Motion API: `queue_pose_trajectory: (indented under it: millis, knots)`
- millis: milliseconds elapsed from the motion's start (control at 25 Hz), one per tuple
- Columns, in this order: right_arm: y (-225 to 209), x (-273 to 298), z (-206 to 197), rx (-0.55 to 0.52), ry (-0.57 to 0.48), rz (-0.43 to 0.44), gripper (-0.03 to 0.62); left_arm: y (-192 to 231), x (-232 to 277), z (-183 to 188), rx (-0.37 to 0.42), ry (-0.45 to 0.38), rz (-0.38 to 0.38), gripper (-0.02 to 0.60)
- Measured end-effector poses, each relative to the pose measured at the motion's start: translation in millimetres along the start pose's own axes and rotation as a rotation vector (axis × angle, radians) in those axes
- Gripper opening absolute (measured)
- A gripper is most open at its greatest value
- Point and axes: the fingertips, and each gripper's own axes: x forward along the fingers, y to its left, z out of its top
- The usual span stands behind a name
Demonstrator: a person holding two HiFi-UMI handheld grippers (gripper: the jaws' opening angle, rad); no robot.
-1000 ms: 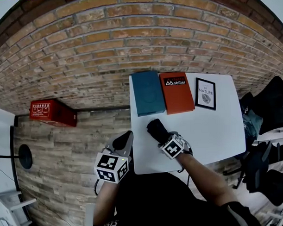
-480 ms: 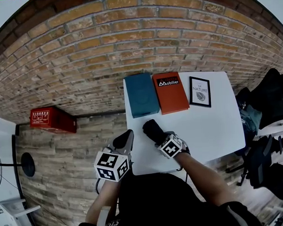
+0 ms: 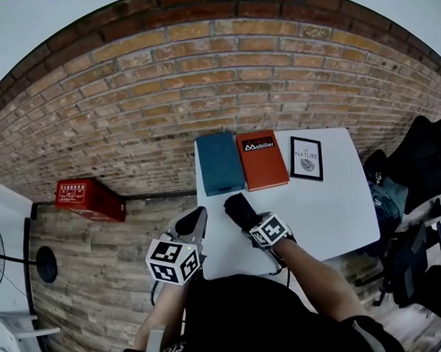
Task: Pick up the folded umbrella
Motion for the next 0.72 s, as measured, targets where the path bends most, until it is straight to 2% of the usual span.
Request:
queue_pose_trajectory:
  millis: [200, 520, 720]
  knots:
    - [-6, -40, 47, -0.013, -0.153, 0.034, 0.268, 1, -3, 16, 0.022, -0.031, 0.019, 0.006]
    - [-4, -123, 126, -0.018, -0.415, 0.074, 0.268, -8, 4, 39, 0.046, -0.06, 0.0, 0.006]
    - [3, -170, 159, -0.042, -0.549, 0.086, 0.268, -11, 7, 52, 0.069, -0.077, -0.009, 0.006]
